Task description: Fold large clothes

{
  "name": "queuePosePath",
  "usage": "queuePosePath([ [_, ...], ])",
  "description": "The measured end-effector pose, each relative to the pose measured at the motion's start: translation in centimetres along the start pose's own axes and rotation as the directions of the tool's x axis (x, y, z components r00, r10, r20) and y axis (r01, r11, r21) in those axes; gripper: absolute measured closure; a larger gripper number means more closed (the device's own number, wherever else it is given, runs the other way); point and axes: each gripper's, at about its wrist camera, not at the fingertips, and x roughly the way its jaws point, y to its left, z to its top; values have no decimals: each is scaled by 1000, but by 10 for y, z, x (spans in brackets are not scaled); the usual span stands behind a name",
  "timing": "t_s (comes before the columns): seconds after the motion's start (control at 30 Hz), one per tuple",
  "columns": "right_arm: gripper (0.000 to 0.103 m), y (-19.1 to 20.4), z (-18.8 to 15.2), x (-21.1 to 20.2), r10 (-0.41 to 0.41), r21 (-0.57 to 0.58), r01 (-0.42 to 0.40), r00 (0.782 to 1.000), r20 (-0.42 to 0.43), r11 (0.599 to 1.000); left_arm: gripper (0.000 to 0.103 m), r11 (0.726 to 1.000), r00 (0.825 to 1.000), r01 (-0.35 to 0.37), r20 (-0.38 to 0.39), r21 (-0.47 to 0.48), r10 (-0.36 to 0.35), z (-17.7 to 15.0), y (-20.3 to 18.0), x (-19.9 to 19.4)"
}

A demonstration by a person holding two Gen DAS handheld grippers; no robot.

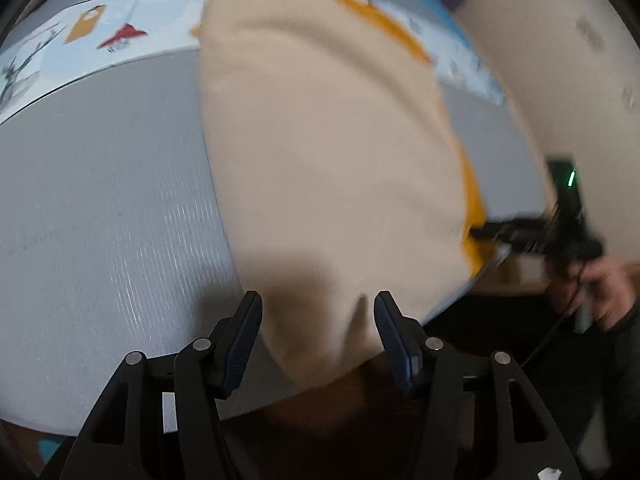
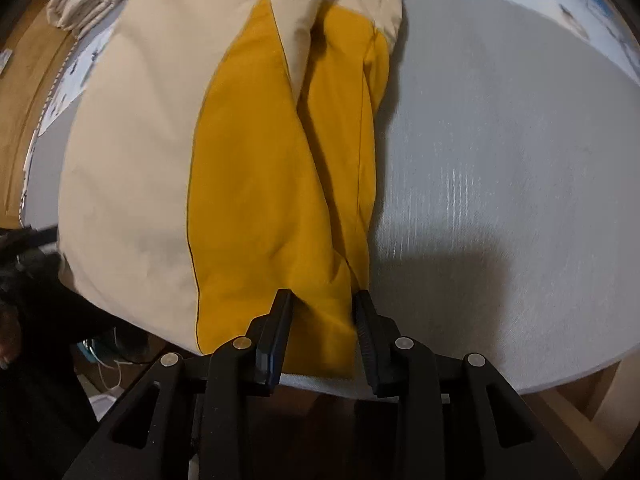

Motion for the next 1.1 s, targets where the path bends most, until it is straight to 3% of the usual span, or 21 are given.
queuePosePath([
  [0.13,69,-12,10,-33,72,50,-81,984,165,995,39,988,998,-9,56,-154,18,26,33,-5],
  [0.27,60,-30,27,-47,110,150,-153,958,265,977,34,948,997,54,70,-314,-34,50,72,4],
  [0.33,52,-35,38,-40,101,196,-151,965,242,969,34,918,994,92,89,-387,-62,60,87,12],
  [0.57,49,-34,63,6,98,275,-126,988,116,953,29,825,975,221,125,-520,-182,85,105,47],
  [0.7,49,-33,68,16,95,284,-118,991,96,952,29,797,963,269,152,-541,-221,97,107,59],
  [0.77,50,-32,70,18,91,285,-115,991,97,952,28,799,960,280,158,-532,-231,102,104,63],
  [0.83,68,-28,74,18,103,281,-128,990,101,951,30,813,962,273,160,-515,-222,107,100,67],
  [0.93,90,-12,83,15,124,256,-155,983,132,954,55,839,969,239,178,-489,-172,114,94,60],
  [1.1,93,13,96,1,148,213,-195,964,220,957,61,896,958,214,263,-390,-114,135,78,28],
])
